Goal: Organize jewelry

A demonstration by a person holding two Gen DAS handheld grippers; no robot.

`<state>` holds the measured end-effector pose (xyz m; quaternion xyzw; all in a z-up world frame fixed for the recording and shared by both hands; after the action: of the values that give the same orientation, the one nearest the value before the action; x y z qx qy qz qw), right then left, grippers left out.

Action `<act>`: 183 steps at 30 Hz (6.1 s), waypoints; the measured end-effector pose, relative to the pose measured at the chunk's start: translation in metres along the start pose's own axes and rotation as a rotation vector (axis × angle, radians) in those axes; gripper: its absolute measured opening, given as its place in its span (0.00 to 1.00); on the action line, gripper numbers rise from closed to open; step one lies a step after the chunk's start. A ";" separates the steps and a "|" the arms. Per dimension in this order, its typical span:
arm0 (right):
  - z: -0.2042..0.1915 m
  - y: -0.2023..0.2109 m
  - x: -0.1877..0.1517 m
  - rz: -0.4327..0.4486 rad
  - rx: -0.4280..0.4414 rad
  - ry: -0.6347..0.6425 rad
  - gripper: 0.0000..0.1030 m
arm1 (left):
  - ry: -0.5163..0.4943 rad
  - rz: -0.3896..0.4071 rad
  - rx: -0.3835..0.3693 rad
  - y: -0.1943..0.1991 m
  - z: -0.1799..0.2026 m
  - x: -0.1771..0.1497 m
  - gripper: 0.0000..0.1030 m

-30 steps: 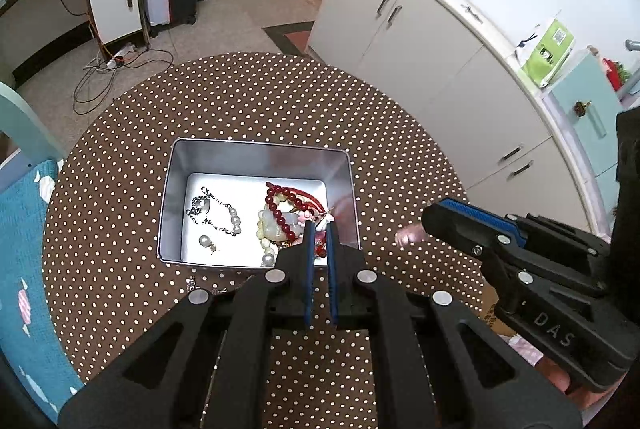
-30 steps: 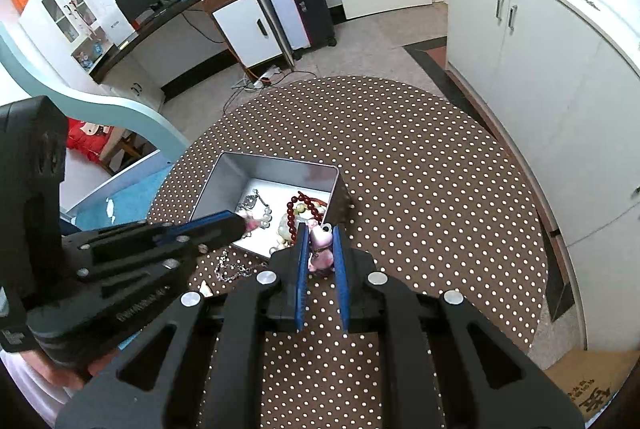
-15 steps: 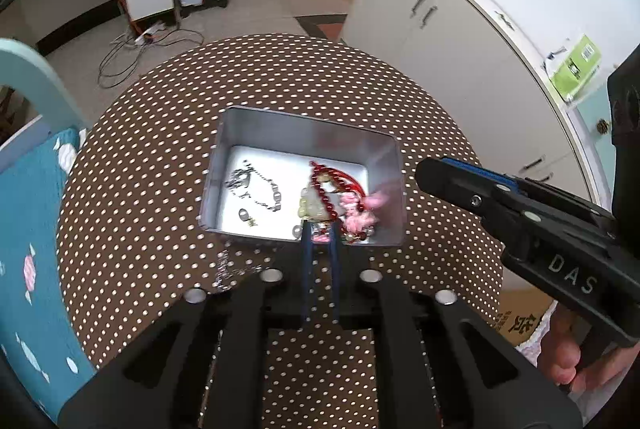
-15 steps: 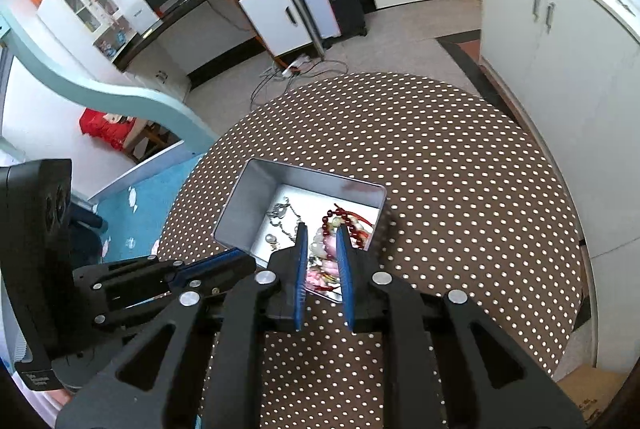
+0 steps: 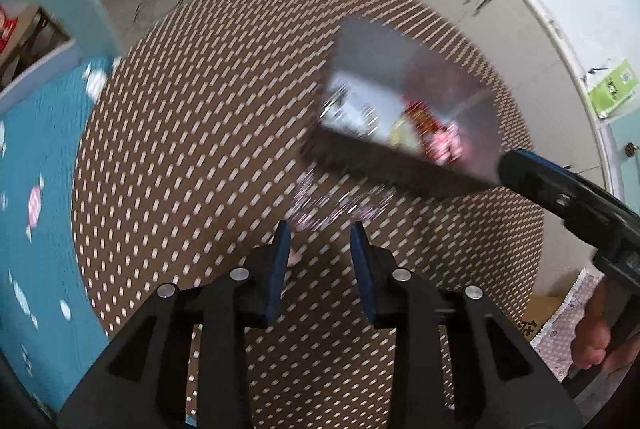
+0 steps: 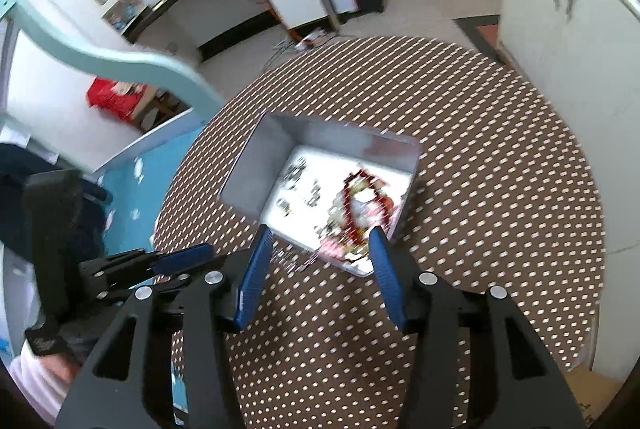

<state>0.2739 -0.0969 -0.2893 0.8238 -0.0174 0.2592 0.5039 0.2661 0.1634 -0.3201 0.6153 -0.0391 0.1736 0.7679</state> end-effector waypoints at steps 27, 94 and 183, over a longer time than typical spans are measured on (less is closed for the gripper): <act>-0.021 -0.085 -0.047 -0.114 -0.183 0.326 0.35 | 0.006 -0.056 -0.020 -0.034 0.000 -0.020 0.12; -0.013 0.095 0.019 0.288 -0.259 0.006 0.38 | -0.238 0.214 -0.087 0.107 0.051 0.073 0.41; -0.090 0.284 -0.070 0.653 -0.407 0.000 0.93 | -0.346 0.674 -0.014 0.341 0.095 -0.043 0.76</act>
<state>0.0942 -0.1775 -0.0545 0.6581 -0.3298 0.3974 0.5479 0.1328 0.1247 0.0082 0.5830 -0.3695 0.3098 0.6539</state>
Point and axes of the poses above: each gripper's, at about its wrist camera, not at the fingertips, and y roughly against the way its jaws point, z to its right, x to its top, the point moved 10 cm from there along -y, roughly the way its jaws point, and after that the axes turned 3 degrees about z, right-handed, at the moved point
